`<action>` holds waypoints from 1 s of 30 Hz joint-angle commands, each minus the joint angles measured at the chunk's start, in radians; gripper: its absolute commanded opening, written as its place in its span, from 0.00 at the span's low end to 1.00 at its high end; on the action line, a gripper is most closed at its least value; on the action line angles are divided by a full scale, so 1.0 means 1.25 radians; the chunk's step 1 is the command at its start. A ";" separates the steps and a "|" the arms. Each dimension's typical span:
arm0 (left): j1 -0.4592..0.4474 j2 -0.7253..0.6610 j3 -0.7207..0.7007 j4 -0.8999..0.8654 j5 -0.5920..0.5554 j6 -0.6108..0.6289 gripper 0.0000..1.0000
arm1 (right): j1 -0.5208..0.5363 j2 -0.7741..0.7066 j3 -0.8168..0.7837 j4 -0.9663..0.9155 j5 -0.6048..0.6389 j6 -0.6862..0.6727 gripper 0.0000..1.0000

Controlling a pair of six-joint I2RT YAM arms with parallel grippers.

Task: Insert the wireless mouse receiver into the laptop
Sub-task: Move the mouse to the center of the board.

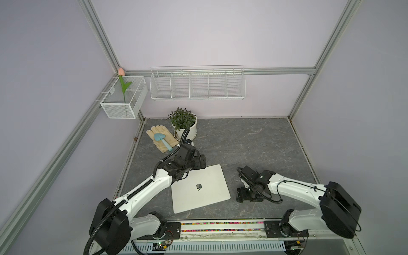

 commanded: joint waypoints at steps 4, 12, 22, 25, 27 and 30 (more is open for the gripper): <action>0.000 -0.004 -0.010 -0.014 -0.013 -0.013 1.00 | -0.077 0.086 0.098 0.087 0.016 -0.104 0.89; 0.000 -0.019 -0.013 -0.019 -0.025 -0.013 1.00 | -0.114 0.117 0.275 -0.051 -0.014 -0.400 0.99; 0.000 -0.020 -0.015 0.004 -0.004 -0.020 1.00 | -0.112 -0.152 0.143 -0.084 0.037 -1.361 0.89; 0.000 -0.019 -0.016 0.009 0.007 -0.022 1.00 | -0.159 -0.161 0.038 0.041 0.130 -1.628 0.89; 0.000 -0.023 -0.020 0.011 0.007 -0.028 1.00 | -0.202 -0.110 0.087 -0.013 0.093 -1.673 0.92; 0.000 -0.034 -0.027 0.014 0.010 -0.036 1.00 | -0.230 -0.063 0.119 0.002 0.044 -1.713 0.93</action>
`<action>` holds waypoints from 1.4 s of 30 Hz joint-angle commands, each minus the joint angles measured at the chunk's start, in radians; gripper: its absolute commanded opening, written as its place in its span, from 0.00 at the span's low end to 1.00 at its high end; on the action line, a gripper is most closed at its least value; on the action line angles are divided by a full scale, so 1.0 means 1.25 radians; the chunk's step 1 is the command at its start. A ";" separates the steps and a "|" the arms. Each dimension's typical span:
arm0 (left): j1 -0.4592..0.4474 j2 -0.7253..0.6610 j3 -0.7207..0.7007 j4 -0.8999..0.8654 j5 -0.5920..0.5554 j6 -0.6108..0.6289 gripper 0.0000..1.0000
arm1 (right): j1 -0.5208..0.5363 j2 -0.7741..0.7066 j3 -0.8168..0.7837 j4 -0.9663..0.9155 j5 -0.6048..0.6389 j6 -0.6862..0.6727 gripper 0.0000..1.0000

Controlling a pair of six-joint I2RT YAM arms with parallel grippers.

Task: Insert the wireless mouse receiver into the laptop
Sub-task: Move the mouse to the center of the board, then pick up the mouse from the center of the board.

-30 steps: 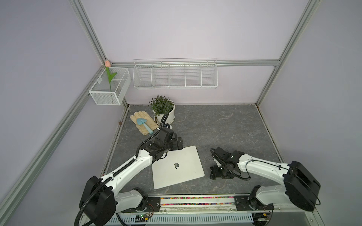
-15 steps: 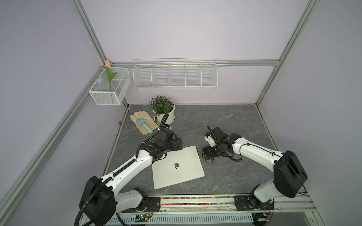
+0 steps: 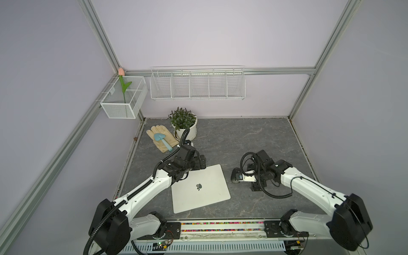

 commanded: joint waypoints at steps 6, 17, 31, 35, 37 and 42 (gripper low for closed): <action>0.000 -0.040 -0.027 -0.002 -0.002 -0.024 1.00 | -0.049 0.148 0.108 0.083 -0.095 -0.294 0.94; 0.000 -0.056 -0.059 0.000 0.000 -0.037 1.00 | -0.044 0.345 0.242 0.027 -0.117 -0.344 0.95; 0.000 -0.070 -0.068 -0.001 -0.002 -0.034 1.00 | 0.004 0.448 0.289 -0.039 -0.103 -0.337 0.95; 0.000 -0.070 -0.069 -0.003 -0.005 -0.033 1.00 | 0.019 0.462 0.290 -0.063 -0.102 -0.318 0.96; 0.000 -0.071 -0.070 -0.001 -0.005 -0.032 1.00 | 0.025 0.465 0.291 -0.079 -0.101 -0.309 0.97; 0.000 -0.076 -0.074 -0.005 -0.009 -0.035 1.00 | 0.046 0.462 0.285 -0.107 -0.089 -0.277 0.98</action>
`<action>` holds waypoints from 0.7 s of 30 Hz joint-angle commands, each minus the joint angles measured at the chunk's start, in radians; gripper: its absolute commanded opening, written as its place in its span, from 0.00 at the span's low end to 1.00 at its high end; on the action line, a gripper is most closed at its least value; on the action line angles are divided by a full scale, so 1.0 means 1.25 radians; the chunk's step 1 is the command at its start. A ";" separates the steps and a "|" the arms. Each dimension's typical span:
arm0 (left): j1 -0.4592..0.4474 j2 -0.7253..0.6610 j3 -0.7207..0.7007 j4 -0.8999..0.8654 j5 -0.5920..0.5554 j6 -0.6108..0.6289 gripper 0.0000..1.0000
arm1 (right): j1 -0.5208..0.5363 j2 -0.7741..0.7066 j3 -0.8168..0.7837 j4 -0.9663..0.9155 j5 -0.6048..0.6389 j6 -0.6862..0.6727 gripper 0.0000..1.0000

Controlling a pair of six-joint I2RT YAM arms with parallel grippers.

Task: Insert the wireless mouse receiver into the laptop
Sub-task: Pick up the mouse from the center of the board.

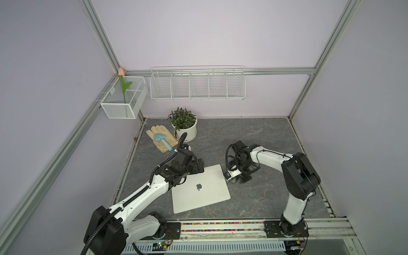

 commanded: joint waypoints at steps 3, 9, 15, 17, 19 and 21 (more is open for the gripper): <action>0.000 -0.025 -0.016 -0.009 -0.012 -0.013 1.00 | 0.012 -0.004 -0.022 -0.046 0.011 0.010 0.92; 0.000 -0.032 -0.022 -0.006 -0.015 -0.018 1.00 | 0.014 -0.020 -0.047 -0.017 0.038 0.021 0.74; 0.000 -0.029 -0.017 -0.008 -0.016 -0.016 1.00 | 0.018 -0.035 -0.061 0.018 0.046 0.043 0.52; 0.000 -0.028 -0.012 -0.012 -0.017 -0.015 1.00 | 0.019 -0.047 -0.067 0.033 0.038 0.068 0.46; 0.000 -0.027 -0.007 -0.016 -0.018 -0.015 1.00 | 0.018 -0.070 -0.079 0.061 0.026 0.104 0.36; 0.000 -0.028 0.001 -0.019 -0.017 -0.012 1.00 | 0.019 -0.116 -0.106 0.138 0.000 0.175 0.34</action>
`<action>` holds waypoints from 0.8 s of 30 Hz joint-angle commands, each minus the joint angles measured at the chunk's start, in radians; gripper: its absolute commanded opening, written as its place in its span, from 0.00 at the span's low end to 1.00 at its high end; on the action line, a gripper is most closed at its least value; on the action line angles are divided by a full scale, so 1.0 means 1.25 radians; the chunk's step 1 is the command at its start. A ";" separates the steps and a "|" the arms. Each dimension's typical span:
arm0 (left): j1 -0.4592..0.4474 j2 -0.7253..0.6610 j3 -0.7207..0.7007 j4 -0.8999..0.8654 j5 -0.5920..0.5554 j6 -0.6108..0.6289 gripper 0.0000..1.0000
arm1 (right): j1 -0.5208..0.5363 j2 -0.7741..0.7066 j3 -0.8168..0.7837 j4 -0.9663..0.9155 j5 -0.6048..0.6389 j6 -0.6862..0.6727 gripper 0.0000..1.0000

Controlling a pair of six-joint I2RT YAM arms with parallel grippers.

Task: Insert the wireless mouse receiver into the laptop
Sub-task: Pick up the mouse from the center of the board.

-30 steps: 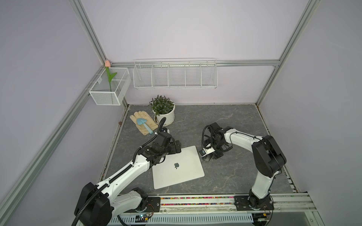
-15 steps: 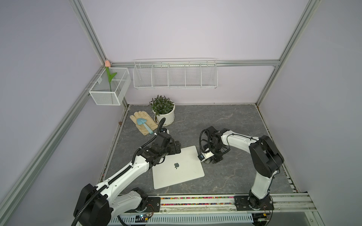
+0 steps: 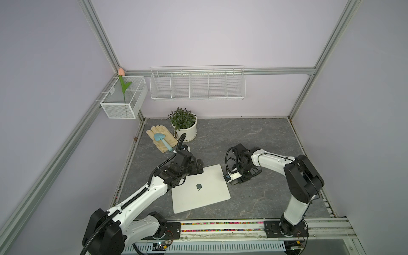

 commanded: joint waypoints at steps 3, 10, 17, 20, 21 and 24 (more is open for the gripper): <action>0.000 -0.010 0.021 0.000 0.005 -0.014 1.00 | 0.005 -0.169 -0.107 0.246 -0.053 0.191 0.34; 0.000 -0.042 0.000 0.202 0.249 -0.010 1.00 | 0.011 -0.418 -0.253 0.454 -0.091 0.437 0.36; -0.003 -0.019 -0.002 0.382 0.395 -0.063 0.99 | 0.012 -0.530 -0.305 0.517 -0.082 0.585 0.36; -0.011 0.026 0.013 0.409 0.431 -0.069 0.97 | 0.012 -0.558 -0.323 0.541 -0.095 0.613 0.37; -0.016 0.043 0.022 0.406 0.435 -0.068 0.96 | 0.012 -0.564 -0.328 0.546 -0.094 0.617 0.37; -0.037 0.087 0.051 0.396 0.449 -0.063 0.94 | 0.013 -0.570 -0.334 0.557 -0.090 0.622 0.37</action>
